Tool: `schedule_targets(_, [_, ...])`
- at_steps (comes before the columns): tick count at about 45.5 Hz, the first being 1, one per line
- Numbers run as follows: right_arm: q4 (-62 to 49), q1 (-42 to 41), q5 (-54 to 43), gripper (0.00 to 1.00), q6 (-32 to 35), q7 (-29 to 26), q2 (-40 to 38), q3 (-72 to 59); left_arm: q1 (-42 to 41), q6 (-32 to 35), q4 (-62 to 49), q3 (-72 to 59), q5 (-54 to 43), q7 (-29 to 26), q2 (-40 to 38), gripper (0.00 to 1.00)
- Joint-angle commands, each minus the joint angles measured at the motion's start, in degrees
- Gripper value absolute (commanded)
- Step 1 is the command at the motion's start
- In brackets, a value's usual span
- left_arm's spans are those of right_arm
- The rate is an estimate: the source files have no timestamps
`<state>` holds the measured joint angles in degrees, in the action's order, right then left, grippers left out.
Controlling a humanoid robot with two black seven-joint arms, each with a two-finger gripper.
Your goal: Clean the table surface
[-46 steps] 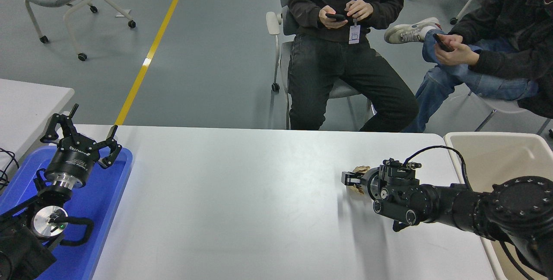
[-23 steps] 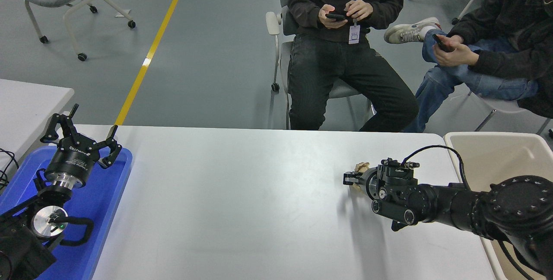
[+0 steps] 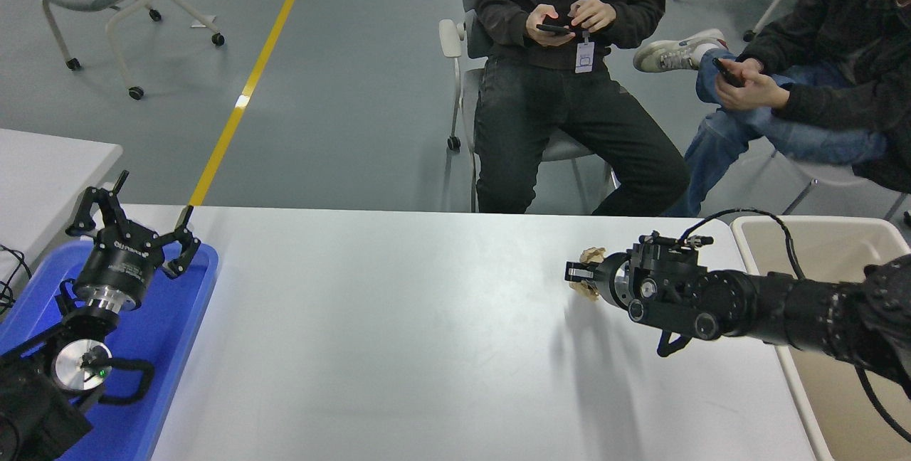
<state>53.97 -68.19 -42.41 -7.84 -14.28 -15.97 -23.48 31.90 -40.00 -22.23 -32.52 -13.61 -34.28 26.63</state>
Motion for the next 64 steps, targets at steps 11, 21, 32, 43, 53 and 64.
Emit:
schedule_targets(11, [21.3, -11.3, 0.0, 0.0, 2.0, -0.4, -17.2, 1.2, -0.1, 0.0, 0.0, 0.1, 0.0, 0.0, 0.0, 1.0])
schedule_targets(21, [28.0, -16.7, 0.0, 0.0, 4.0, -0.6, -25.0, 0.7, -0.1, 0.0, 0.0, 0.0, 0.0, 0.0, 0.0, 1.0])
schedule_targets(32, [33.1, -22.1, 0.0, 0.0, 6.4, -0.7, -33.4, 0.8, -0.1, 0.0, 0.0, 0.0, 0.0, 0.0, 0.0, 1.0])
schedule_targets(43, [33.8, -24.5, 0.0, 0.0, 9.0, -0.7, -39.1, 0.7, -0.1, 0.0, 0.0, 0.0, 0.0, 0.0, 0.0, 1.0])
schedule_targets(53, [33.9, -25.3, -0.7, 0.0, 11.5, -0.5, -46.7, 1.2, -0.1, 0.0, 0.0, 0.1, 0.0, 0.0, 0.0, 1.0])
schedule_targets(64, [33.5, -24.0, -3.4, 0.0, 11.9, 0.3, -54.9, 0.7, -0.1, 0.0, 0.0, 0.0, 0.0, 0.0, 0.0, 1.0])
